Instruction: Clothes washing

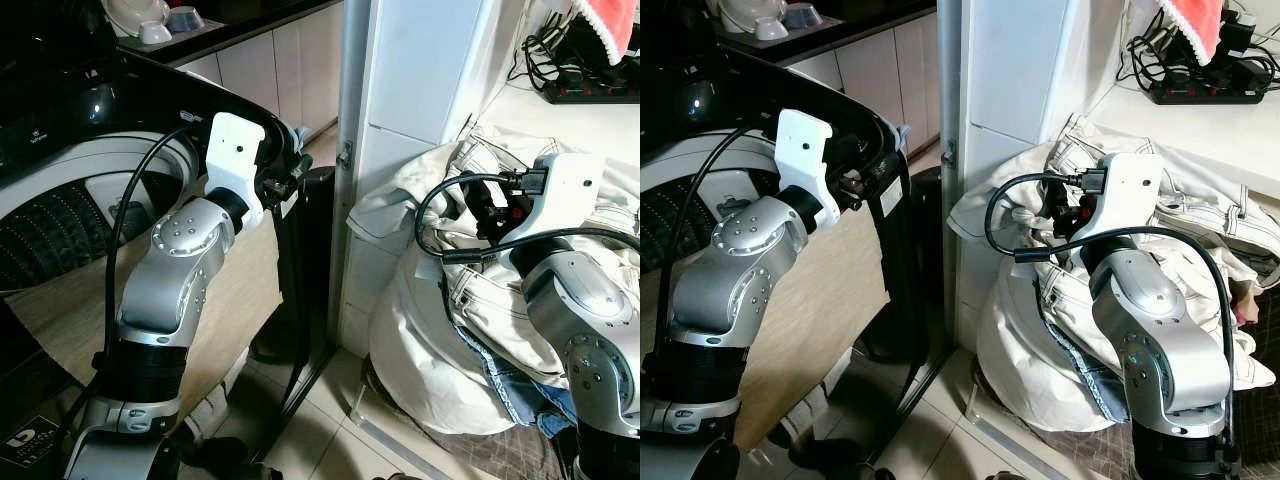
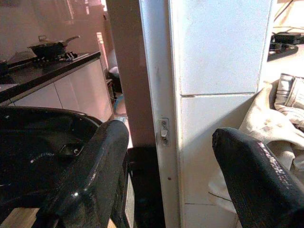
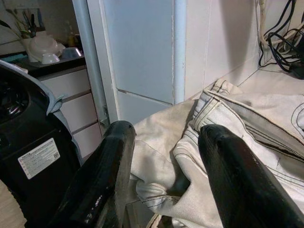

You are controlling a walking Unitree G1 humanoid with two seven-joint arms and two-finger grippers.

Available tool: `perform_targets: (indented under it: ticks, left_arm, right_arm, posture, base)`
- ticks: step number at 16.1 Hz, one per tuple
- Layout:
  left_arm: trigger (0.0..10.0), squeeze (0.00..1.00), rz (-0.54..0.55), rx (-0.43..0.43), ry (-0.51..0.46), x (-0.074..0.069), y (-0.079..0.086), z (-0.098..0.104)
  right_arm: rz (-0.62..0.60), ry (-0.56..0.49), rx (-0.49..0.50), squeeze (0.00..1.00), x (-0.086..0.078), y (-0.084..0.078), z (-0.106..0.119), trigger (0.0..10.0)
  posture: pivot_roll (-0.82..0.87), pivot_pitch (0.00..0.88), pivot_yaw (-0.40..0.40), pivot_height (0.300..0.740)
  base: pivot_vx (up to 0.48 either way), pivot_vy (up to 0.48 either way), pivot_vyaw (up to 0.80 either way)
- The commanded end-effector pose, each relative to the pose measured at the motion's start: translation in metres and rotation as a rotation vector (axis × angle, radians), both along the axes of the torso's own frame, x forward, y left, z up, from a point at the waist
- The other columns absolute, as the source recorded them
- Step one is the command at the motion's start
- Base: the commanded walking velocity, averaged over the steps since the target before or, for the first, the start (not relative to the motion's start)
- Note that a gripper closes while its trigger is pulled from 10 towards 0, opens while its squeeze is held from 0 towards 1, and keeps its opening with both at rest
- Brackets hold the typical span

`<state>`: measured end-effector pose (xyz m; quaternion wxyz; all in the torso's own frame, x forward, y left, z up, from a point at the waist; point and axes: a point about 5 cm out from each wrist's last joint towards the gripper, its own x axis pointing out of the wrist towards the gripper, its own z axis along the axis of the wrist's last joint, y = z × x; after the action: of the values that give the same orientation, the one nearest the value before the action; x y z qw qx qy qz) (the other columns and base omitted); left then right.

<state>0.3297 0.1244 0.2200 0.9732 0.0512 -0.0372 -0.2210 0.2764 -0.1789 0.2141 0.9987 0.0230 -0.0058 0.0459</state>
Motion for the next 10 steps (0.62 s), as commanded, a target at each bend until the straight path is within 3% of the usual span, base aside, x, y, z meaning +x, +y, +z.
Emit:
perform_targets:
  ticks: [1,2,3,4,10]
  left_arm:
    - [10.0,0.00,-0.016,0.009,-0.011,-0.002,-0.003,0.003]
    - [10.0,0.00,-0.017,0.009,-0.010,-0.002,-0.003,0.003]
    - [10.0,0.00,-0.025,0.001,-0.010,-0.003,-0.003,0.004]
    - [10.0,0.00,-0.035,-0.003,-0.013,-0.004,-0.005,0.004]
    - [10.0,0.00,-0.086,-0.020,-0.032,-0.007,-0.009,0.009]
  right_arm:
    - [0.002,-0.001,0.000,0.00,0.000,0.000,0.002,10.0]
    - [0.000,0.004,-0.013,0.00,0.000,0.000,0.002,10.0]
    - [0.006,-0.048,-0.075,0.95,0.001,-0.005,0.004,10.0]
    - [0.012,-0.065,-0.099,1.00,0.001,-0.008,0.004,10.0]
    - [0.087,-0.040,-0.117,1.00,0.001,-0.010,0.005,10.0]
  posture:
    - [-0.13,0.000,0.038,0.740]
    - [0.00,0.000,0.000,0.740]
    - [-0.14,0.000,0.033,0.740]
    - [-0.14,0.000,0.029,0.740]
    - [-0.14,0.000,0.035,0.740]
  base:
    - [0.000,0.000,0.00]
    - [0.000,0.000,0.00]
    - [0.000,0.000,0.00]
    - [0.000,0.000,0.00]
    - [0.000,0.000,0.00]
